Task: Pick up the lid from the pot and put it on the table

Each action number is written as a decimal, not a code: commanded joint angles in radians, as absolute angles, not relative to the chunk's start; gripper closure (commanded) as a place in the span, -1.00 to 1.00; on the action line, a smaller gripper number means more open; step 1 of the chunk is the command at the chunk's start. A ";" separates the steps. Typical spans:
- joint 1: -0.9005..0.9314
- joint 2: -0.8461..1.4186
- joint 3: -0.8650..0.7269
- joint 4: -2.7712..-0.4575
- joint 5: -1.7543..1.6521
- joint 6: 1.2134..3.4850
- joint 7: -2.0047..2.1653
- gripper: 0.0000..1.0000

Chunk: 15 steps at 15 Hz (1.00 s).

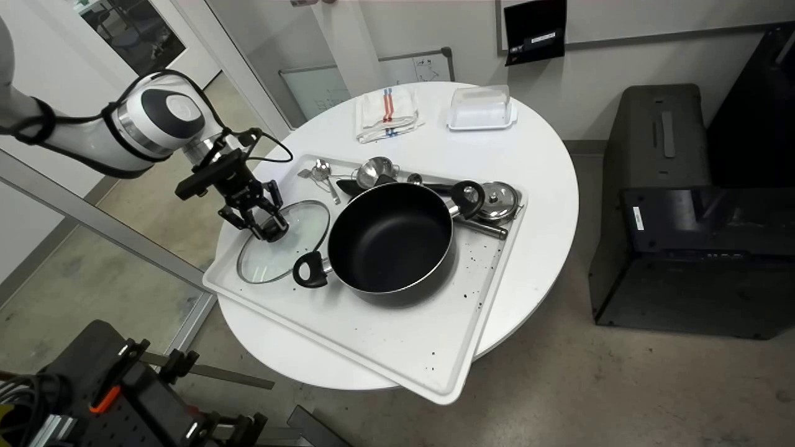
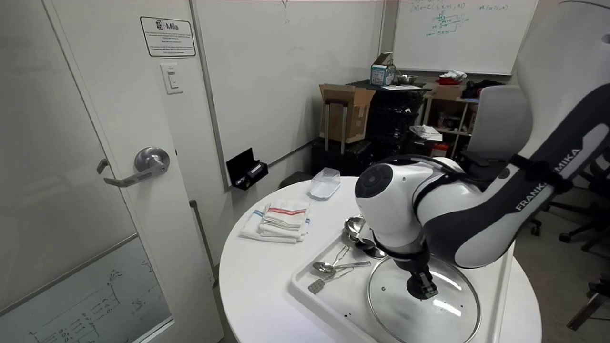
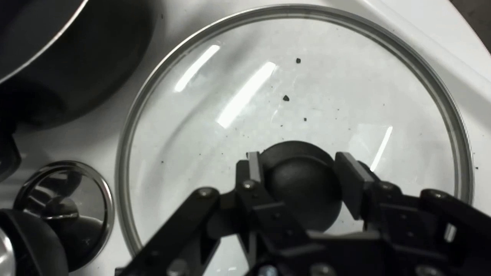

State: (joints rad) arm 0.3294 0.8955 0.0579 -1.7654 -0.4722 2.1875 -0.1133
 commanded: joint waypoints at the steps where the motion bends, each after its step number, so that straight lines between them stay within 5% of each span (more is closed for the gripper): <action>1: 0.316 0.923 0.065 -1.718 -0.478 2.168 -0.163 0.50; 12: 0.240 0.991 0.098 -1.628 -0.437 2.115 -0.345 0.50; 13: 0.236 0.994 0.098 -1.627 -0.439 2.112 -0.353 0.40; 14: 0.234 0.998 0.098 -1.627 -0.441 2.110 -0.358 -0.22; 15: 0.233 1.001 0.096 -1.627 -0.444 2.108 -0.360 -0.42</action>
State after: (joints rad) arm 0.2466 0.9849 0.0844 -1.6625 -0.4583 2.1557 -0.3185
